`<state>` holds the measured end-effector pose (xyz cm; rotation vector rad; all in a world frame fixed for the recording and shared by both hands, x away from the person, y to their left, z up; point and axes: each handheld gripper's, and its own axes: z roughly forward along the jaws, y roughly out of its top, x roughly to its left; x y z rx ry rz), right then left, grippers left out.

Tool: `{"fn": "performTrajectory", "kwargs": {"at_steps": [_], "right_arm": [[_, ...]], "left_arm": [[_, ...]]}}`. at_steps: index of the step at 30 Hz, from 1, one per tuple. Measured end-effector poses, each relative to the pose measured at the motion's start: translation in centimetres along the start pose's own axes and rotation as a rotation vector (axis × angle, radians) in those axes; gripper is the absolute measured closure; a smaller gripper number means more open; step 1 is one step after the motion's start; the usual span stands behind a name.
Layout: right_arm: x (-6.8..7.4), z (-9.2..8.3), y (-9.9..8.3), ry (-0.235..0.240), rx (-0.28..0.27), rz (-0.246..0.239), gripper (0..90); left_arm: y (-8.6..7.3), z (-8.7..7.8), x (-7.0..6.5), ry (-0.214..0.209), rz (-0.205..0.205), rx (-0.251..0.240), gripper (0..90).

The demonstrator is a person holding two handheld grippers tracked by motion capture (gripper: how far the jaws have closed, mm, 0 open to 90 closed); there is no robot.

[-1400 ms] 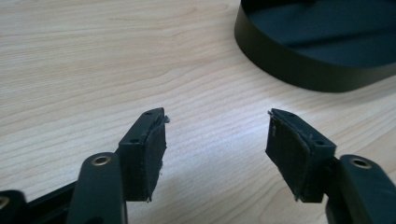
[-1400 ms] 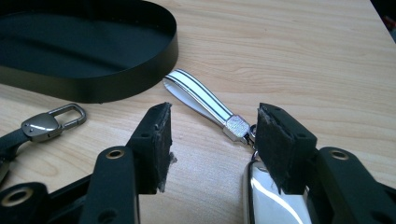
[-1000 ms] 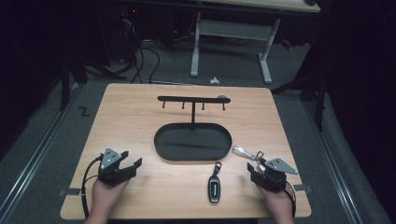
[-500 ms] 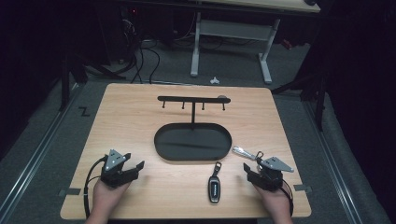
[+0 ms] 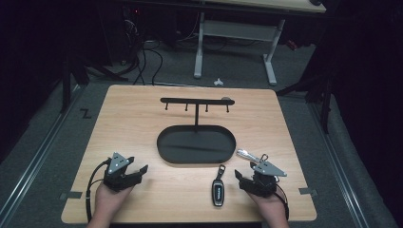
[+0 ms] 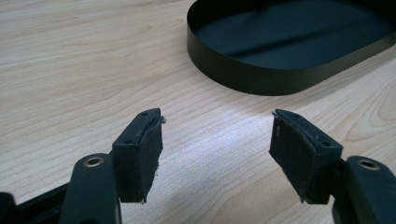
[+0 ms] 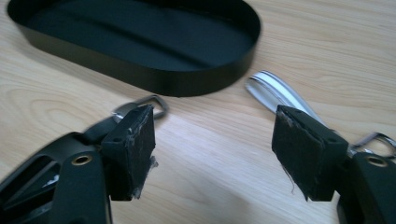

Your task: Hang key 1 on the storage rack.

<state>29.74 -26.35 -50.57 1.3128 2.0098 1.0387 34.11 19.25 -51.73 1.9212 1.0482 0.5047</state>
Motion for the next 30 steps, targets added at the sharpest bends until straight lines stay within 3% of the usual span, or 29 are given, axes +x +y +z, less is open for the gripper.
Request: {"fn": "performTrajectory", "kwargs": {"at_steps": [12,18,22,30], "right_arm": [[4.1,2.0,0.9,0.097,0.029,-0.043,30.0],[5.4,2.8,1.2,0.108,0.044,-0.052,31.4],[5.6,3.0,1.2,0.108,0.05,-0.064,32.1],[5.3,2.9,1.1,0.123,0.066,-0.019,33.0]], "left_arm": [[0.0,0.3,-0.2,-0.008,0.016,0.018,34.0],[0.0,0.4,-0.3,-0.01,0.023,0.02,34.0],[0.0,0.3,-0.3,-0.012,0.025,0.021,33.9],[-0.2,0.4,-0.5,-0.01,0.032,0.036,33.9]]}}
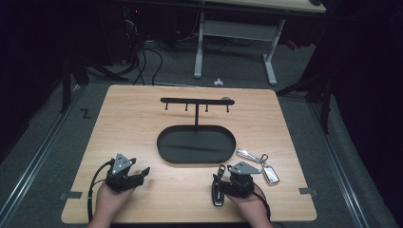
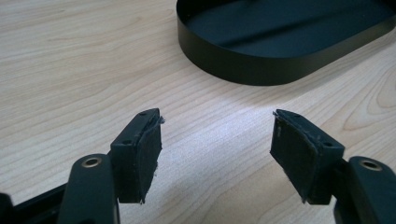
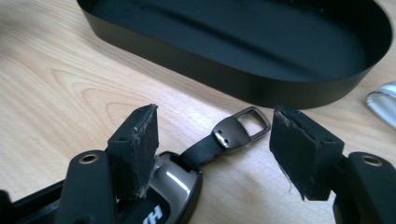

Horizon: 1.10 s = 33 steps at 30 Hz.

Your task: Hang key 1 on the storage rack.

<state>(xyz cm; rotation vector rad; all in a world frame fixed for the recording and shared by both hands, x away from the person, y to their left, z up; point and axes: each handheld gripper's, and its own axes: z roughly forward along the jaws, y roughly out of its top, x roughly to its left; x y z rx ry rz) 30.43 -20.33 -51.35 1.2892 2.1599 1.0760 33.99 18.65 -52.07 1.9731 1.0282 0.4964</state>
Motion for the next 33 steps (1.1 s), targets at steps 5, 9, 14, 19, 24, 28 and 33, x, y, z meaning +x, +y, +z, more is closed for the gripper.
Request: {"fn": "performTrajectory", "kwargs": {"at_steps": [5,9,14,19,24,28,33], "right_arm": [[-0.3,-0.1,0.4,0.03,0.038,0.015,33.8],[-0.7,0.0,1.1,0.042,0.095,0.035,34.9],[-0.6,1.1,2.4,0.023,0.19,0.032,37.7],[-0.4,2.0,2.6,0.0,0.239,0.063,39.5],[-0.3,2.0,2.2,-0.03,0.263,0.098,46.5],[-0.1,1.9,2.1,-0.011,0.263,0.097,56.2],[0.9,2.0,2.2,0.028,0.287,0.014,73.6]], "left_arm": [[0.1,0.0,-0.4,-0.004,0.015,-0.002,33.7],[0.1,0.2,-0.6,-0.009,0.036,0.007,33.3],[0.3,0.1,-0.6,-0.03,0.055,0.002,33.4],[0.3,-0.1,-0.7,-0.038,0.058,-0.006,33.4],[0.3,-0.1,-0.7,-0.041,0.064,-0.005,33.4],[0.3,-0.1,-0.8,-0.04,0.063,-0.002,33.4],[0.3,0.0,-0.8,-0.039,0.065,0.001,33.4]]}}
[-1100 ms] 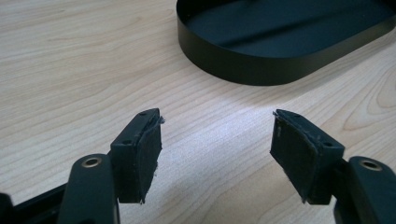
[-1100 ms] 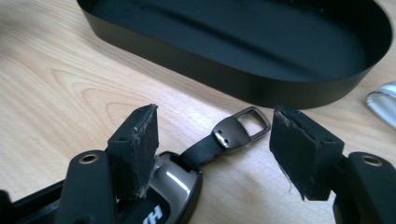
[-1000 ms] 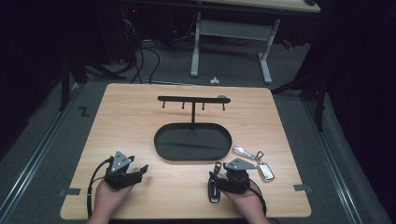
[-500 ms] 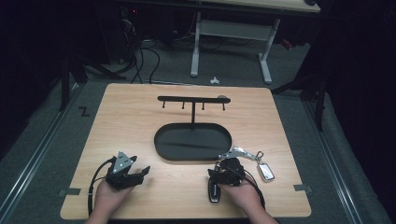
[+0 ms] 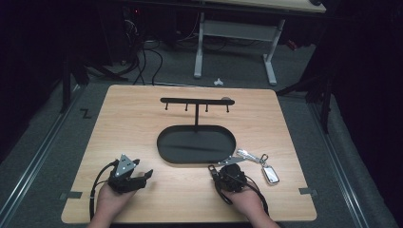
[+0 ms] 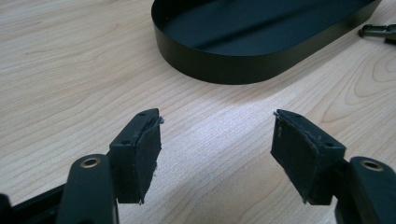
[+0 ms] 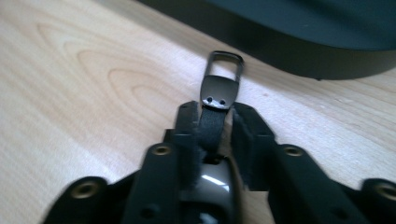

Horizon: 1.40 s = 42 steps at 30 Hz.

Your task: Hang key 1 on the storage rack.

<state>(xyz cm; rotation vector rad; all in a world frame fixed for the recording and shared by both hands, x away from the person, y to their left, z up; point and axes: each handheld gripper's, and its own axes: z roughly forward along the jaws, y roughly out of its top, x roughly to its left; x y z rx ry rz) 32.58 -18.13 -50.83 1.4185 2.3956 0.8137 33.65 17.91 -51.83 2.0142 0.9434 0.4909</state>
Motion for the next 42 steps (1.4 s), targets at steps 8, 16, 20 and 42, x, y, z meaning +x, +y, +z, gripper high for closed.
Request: {"fn": "performTrajectory", "kwargs": {"at_steps": [8,16,20,42], "right_arm": [[-0.3,-0.7,-0.5,-0.007,0.047,-0.08,78.3],[-0.7,-1.4,-0.5,0.022,0.08,-0.077,66.6],[-0.8,-1.8,1.1,0.04,0.159,-0.064,59.2],[-0.5,0.8,4.9,0.014,0.536,-0.118,62.1]], "left_arm": [[0.0,0.0,0.0,-0.005,0.003,0.004,33.4],[0.0,0.2,-0.2,-0.013,0.01,0.013,33.5],[0.0,0.3,-0.3,-0.017,0.017,0.018,33.5],[0.0,0.4,-0.3,-0.029,0.015,0.02,33.4]]}}
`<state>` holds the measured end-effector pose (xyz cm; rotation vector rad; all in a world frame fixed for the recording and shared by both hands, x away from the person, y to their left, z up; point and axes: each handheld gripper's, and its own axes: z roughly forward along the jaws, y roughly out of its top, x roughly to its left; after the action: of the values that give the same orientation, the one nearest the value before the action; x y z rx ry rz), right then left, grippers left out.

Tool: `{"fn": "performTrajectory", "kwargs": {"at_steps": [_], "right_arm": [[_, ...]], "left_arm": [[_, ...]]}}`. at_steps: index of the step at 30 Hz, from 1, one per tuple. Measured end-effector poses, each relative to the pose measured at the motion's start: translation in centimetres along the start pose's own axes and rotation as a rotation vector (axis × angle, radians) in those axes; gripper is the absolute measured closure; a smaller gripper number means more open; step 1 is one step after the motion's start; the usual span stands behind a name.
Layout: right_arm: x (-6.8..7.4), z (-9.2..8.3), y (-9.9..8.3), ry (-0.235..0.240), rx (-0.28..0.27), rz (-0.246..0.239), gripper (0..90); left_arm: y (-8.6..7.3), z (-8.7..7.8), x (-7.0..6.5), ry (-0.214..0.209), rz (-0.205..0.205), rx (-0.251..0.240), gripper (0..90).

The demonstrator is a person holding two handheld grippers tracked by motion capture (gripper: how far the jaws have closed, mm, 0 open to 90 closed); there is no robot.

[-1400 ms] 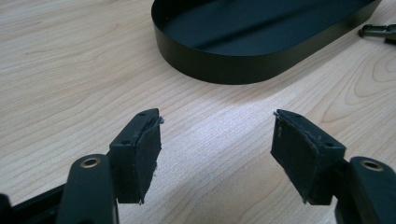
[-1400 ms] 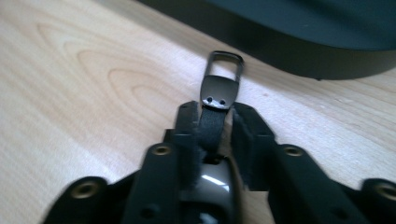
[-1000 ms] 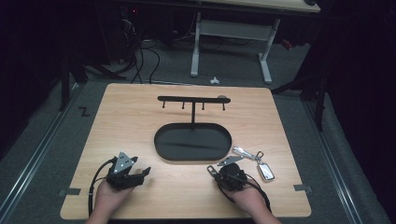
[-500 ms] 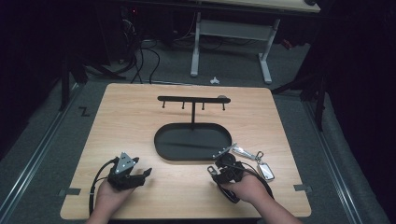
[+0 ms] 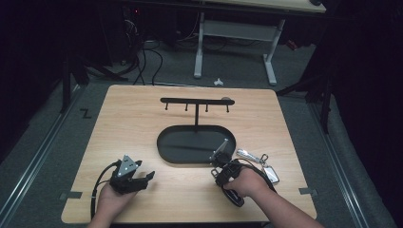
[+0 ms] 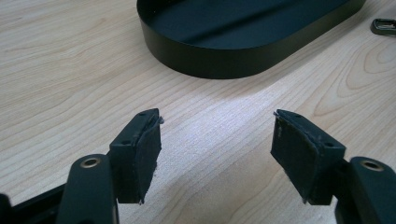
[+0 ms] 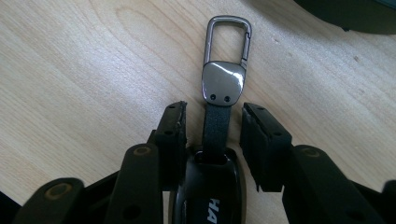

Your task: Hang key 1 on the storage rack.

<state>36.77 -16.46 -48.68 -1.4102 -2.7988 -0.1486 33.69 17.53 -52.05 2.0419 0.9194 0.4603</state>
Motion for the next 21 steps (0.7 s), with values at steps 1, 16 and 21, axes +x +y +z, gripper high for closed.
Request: {"fn": "performTrajectory", "kwargs": {"at_steps": [1,16,21], "right_arm": [[0.0,0.0,0.0,0.0,0.0,0.0,62.1],[0.4,0.3,1.1,-0.048,0.092,-0.062,79.1],[0.6,0.3,1.2,-0.054,0.106,-0.101,79.8]], "left_arm": [[0.0,0.0,0.0,-0.001,0.001,0.0,33.4],[0.0,0.0,0.0,-0.002,0.002,0.0,33.4],[0.0,0.0,0.0,-0.001,0.004,-0.002,33.4]]}}
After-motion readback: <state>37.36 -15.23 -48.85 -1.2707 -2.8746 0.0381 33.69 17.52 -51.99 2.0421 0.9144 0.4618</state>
